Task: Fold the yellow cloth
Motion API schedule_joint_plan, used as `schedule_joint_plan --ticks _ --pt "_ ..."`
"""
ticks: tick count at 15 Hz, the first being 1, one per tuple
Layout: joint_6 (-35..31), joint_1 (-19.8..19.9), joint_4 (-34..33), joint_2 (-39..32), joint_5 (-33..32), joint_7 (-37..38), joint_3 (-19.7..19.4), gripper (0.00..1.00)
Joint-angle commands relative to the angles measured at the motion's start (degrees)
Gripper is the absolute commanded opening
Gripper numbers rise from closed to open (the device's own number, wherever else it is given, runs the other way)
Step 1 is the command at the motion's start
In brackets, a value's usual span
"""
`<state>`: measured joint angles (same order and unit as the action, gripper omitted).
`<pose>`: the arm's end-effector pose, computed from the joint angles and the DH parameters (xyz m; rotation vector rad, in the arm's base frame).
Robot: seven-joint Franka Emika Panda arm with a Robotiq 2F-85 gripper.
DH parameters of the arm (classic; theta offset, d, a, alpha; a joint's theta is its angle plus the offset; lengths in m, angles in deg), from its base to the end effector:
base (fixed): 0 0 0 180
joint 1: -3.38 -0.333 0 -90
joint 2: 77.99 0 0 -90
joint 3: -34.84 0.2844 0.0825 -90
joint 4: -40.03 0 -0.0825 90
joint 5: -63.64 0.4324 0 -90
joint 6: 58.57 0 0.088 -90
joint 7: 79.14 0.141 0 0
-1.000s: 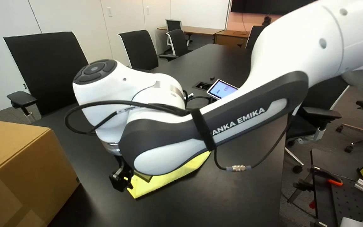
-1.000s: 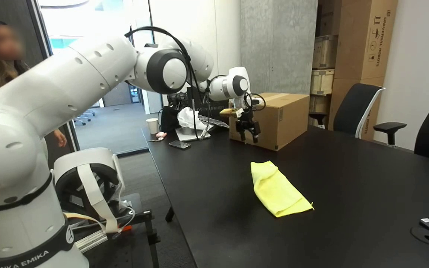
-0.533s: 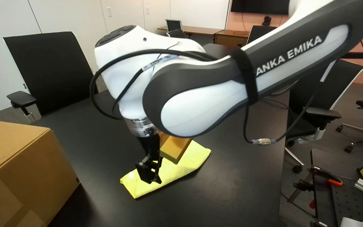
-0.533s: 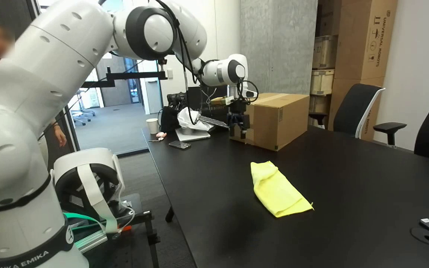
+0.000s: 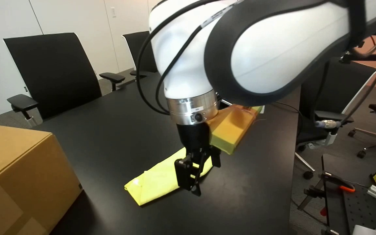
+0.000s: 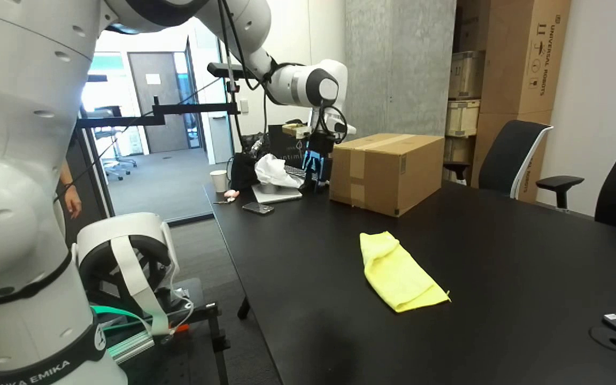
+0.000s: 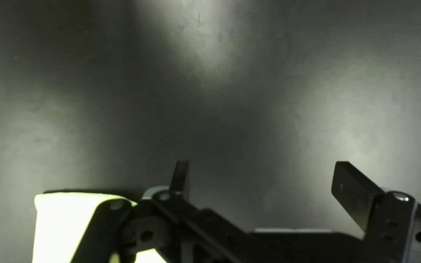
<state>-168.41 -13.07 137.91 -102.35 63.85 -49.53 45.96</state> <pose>0.5855 0.3015 0.2455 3.0957 -0.0708 -0.3476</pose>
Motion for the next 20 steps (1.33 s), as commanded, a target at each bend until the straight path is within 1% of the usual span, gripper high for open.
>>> schedule_joint_plan --ticks 1,5,8,11,12,14,16,19,20 --pt "-3.96 1.15 13.94 11.61 3.93 -3.40 -0.43 1.00" --pt "-3.76 2.67 25.81 21.71 2.91 -7.63 -0.71 1.00" --pt "-4.01 4.56 35.17 30.00 3.35 -12.82 -1.22 1.00" --pt "-5.57 6.52 44.81 39.05 2.87 -18.71 -2.65 1.00" --pt "-7.28 7.24 47.93 42.05 2.86 -20.32 -3.43 1.00" --pt "-13.13 8.69 54.33 48.16 2.38 -23.67 -5.35 1.00" --pt "-16.67 9.92 59.72 54.06 1.75 -29.53 -8.00 1.00" --pt "-17.58 12.12 65.43 62.95 -0.63 -41.57 -13.88 1.00" --pt "-15.53 11.32 59.95 54.47 0.62 -34.97 -10.61 1.00"
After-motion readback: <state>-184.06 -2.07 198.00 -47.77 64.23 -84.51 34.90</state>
